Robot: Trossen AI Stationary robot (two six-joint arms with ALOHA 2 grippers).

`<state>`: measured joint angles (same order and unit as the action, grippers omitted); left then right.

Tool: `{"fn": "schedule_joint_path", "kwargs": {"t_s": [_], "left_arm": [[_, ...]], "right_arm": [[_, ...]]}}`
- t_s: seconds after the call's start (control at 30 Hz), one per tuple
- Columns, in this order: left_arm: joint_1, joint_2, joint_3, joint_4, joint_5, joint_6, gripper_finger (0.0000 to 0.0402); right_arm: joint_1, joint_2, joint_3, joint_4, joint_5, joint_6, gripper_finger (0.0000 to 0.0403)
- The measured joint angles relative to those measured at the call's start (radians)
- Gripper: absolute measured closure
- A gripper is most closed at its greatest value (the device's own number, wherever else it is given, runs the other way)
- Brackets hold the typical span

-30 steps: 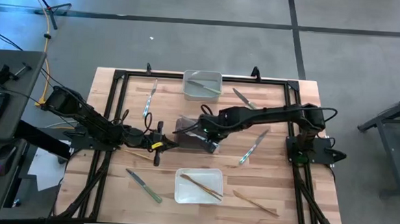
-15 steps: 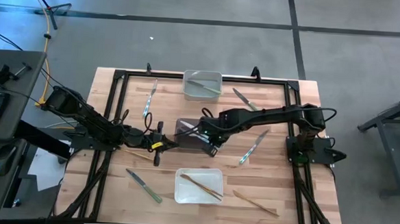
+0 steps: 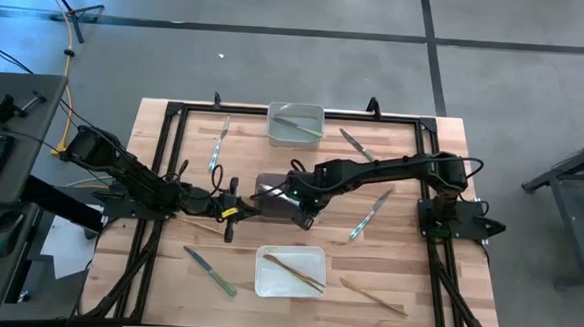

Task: Sort silverware by color (type)
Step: Put the blue patterned table knife into the black bin, then put the green table knife into the gray bin

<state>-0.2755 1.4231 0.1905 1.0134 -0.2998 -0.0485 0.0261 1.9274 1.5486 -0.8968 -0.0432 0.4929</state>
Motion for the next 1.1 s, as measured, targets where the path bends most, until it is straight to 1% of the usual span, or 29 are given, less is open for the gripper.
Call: {"fn": "schedule_joint_path", "kwargs": {"t_s": [0.1,0.27,0.33,0.4,0.47,0.53,0.6,0.67,0.73,0.87,1.0,1.03,1.1], "left_arm": [[0.000,0.000,0.000,-0.002,0.000,0.000,0.0401],[0.000,0.000,0.000,-0.003,0.000,-0.001,0.0401],[0.000,0.000,0.000,-0.003,0.000,-0.001,0.0401],[0.000,0.000,0.000,-0.003,0.000,-0.001,0.0401],[0.000,0.000,0.000,-0.003,0.000,-0.001,0.0401],[0.000,0.000,0.000,-0.007,0.000,-0.001,0.0401],[0.000,0.000,0.000,-0.009,0.000,-0.001,0.0401],[0.000,0.000,0.000,-0.014,0.000,-0.001,0.0401],[0.000,0.000,0.000,-0.018,0.000,-0.001,0.0401],[0.000,0.000,0.000,-0.031,0.022,0.002,0.0401],[0.000,0.000,0.009,-0.048,0.085,0.028,0.0401],[0.000,-0.007,0.019,-0.084,0.114,0.036,0.0401],[-0.008,-0.047,0.048,-0.224,0.162,0.050,0.0401]], "right_arm": [[0.000,0.001,0.000,0.001,0.021,-0.009,0.0361],[0.001,0.001,0.000,0.001,0.024,-0.052,0.0315],[0.003,-0.002,0.000,0.001,0.026,-0.082,0.0302],[0.005,-0.011,0.000,0.004,0.039,-0.113,0.0298],[0.014,-0.029,0.000,0.000,0.083,-0.159,0.0303],[0.031,-0.053,0.000,-0.006,0.152,-0.217,0.0320],[0.058,-0.080,-0.002,-0.001,0.223,-0.274,0.0347],[0.083,-0.117,-0.032,0.052,0.276,-0.326,0.0382],[0.103,-0.165,-0.102,0.144,0.284,-0.368,0.0397],[0.121,-0.282,-0.319,0.382,0.279,-0.381,0.0394],[0.134,-0.420,-0.548,0.636,0.278,-0.389,0.0399],[0.139,-0.454,-0.594,0.690,0.278,-0.389,0.0399],[0.154,-0.526,-0.676,0.789,0.288,-0.389,0.0401]]}}
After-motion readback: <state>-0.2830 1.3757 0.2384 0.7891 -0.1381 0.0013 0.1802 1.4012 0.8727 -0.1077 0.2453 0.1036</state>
